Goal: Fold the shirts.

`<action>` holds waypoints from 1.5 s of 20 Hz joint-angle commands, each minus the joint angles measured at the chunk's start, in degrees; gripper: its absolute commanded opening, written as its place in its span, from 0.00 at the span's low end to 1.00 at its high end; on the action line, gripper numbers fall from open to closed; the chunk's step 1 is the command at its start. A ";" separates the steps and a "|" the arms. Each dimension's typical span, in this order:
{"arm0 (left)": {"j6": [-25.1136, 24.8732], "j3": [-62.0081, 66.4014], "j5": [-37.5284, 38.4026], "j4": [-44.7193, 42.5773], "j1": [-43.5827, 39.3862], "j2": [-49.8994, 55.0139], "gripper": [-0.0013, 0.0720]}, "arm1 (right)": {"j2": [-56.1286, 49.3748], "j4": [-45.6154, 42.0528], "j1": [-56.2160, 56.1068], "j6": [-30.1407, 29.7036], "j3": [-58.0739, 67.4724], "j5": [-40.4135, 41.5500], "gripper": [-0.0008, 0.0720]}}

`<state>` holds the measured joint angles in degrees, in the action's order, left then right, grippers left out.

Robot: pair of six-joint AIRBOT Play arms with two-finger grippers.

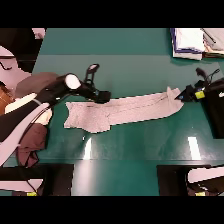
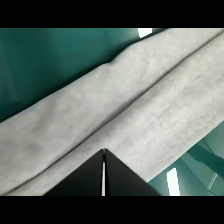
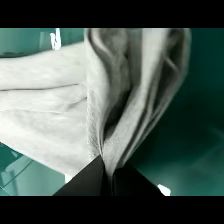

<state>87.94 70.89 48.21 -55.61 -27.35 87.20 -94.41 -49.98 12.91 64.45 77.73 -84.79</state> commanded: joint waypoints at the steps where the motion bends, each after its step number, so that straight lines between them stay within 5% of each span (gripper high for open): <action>1: 0.20 6.49 -0.59 1.55 -4.55 7.43 0.04 | 7.04 0.98 -3.48 4.04 5.99 -1.33 0.03; 16: 2.14 20.09 4.07 -0.63 -8.13 20.00 0.04 | 17.73 14.03 -30.16 7.21 15.54 3.85 0.03; 24: 2.05 21.14 16.09 -21.27 10.14 -2.40 0.04 | 14.05 14.08 -48.06 5.27 15.54 10.71 0.03; 28: 2.03 21.11 16.59 -24.17 19.80 -13.57 0.04 | 4.24 14.40 -61.48 3.08 15.56 20.92 0.04; 30: 2.05 21.11 16.79 -24.22 22.32 -16.76 0.04 | 0.13 14.27 -65.05 2.34 15.56 24.30 0.67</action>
<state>90.02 91.98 64.03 -77.34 -9.98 76.29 -88.79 -35.57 -45.63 68.23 93.25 -67.13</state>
